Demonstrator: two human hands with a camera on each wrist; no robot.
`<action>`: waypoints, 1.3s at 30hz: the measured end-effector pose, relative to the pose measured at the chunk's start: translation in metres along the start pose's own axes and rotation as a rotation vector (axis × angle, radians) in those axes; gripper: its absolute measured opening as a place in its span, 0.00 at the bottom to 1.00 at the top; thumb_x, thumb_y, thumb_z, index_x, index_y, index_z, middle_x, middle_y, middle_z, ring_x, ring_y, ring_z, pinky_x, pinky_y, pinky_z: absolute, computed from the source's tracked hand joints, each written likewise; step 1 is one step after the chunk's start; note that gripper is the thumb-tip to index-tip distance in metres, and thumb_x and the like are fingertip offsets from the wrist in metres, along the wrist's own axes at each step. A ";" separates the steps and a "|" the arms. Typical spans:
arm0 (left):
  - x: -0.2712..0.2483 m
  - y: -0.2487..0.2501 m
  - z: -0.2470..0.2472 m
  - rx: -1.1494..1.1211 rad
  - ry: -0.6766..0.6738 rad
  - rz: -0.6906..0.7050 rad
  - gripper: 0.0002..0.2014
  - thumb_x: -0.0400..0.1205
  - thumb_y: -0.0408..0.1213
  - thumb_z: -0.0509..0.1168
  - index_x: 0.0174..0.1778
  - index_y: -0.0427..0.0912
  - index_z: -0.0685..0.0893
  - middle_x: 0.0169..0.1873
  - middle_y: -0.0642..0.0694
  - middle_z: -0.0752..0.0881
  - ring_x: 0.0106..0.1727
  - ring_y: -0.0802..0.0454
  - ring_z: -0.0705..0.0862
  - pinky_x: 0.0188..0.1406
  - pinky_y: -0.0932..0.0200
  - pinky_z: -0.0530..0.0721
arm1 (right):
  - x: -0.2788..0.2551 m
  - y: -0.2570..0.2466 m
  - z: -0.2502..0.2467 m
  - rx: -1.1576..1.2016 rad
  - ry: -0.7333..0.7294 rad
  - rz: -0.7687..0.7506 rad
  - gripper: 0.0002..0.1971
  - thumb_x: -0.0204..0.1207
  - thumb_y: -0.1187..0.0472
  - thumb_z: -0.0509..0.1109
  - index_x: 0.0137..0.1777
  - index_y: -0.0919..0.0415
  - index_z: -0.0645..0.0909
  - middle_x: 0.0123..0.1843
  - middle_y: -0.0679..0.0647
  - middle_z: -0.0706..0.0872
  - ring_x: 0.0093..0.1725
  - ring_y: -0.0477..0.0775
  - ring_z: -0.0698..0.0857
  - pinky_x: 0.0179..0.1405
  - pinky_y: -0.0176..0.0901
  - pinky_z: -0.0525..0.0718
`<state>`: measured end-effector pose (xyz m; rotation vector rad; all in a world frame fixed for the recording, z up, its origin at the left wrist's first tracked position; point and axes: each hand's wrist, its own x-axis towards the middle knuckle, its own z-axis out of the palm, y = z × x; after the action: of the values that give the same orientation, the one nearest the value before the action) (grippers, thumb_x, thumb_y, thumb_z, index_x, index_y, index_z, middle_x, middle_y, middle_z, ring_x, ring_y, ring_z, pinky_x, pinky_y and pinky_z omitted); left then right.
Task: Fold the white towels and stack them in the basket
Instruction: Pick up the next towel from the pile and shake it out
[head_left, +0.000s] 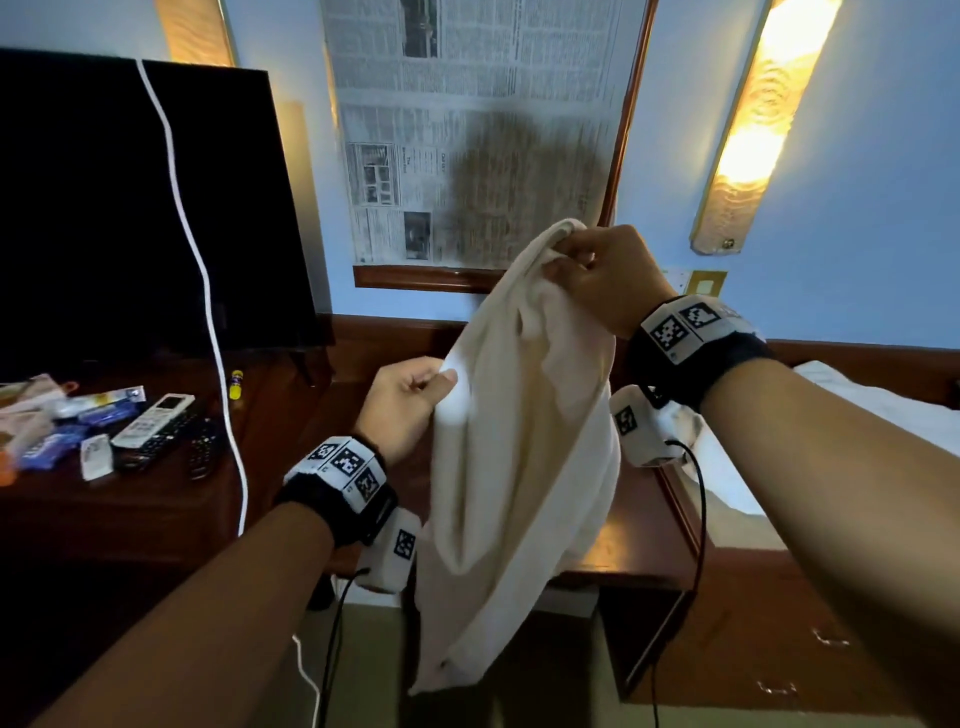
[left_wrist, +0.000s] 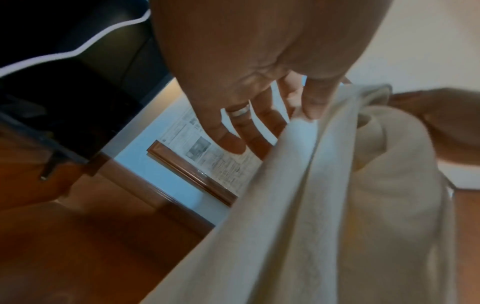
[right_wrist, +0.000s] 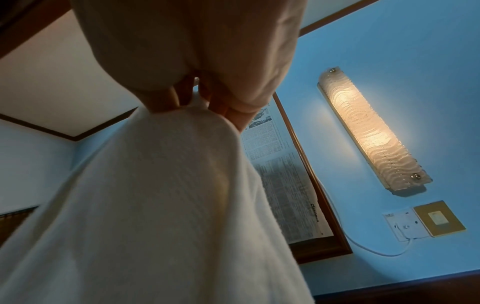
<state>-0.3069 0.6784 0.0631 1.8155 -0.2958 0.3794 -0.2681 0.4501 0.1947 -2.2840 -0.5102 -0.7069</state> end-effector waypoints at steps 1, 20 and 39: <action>0.002 0.003 -0.001 0.023 0.055 0.002 0.12 0.86 0.26 0.65 0.37 0.27 0.80 0.30 0.44 0.78 0.33 0.58 0.74 0.35 0.63 0.73 | 0.000 -0.001 0.002 0.003 0.003 0.010 0.06 0.79 0.60 0.72 0.47 0.57 0.91 0.37 0.53 0.85 0.36 0.46 0.78 0.43 0.36 0.74; -0.013 -0.015 -0.017 0.929 -0.105 -0.148 0.07 0.80 0.37 0.62 0.51 0.50 0.74 0.48 0.51 0.74 0.53 0.35 0.82 0.47 0.46 0.77 | -0.023 0.030 -0.033 -0.275 0.187 0.291 0.12 0.82 0.59 0.66 0.56 0.61 0.89 0.51 0.59 0.90 0.54 0.60 0.87 0.55 0.43 0.81; -0.030 -0.004 -0.068 0.615 -0.552 -0.017 0.19 0.78 0.29 0.60 0.40 0.61 0.87 0.41 0.60 0.84 0.42 0.66 0.84 0.44 0.64 0.79 | -0.067 0.072 -0.011 -0.508 0.030 0.782 0.07 0.74 0.59 0.68 0.49 0.59 0.84 0.56 0.63 0.88 0.60 0.67 0.86 0.59 0.47 0.80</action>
<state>-0.3400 0.7452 0.0638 2.5147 -0.5906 -0.0726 -0.2853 0.3821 0.1252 -2.6283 0.6375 -0.4902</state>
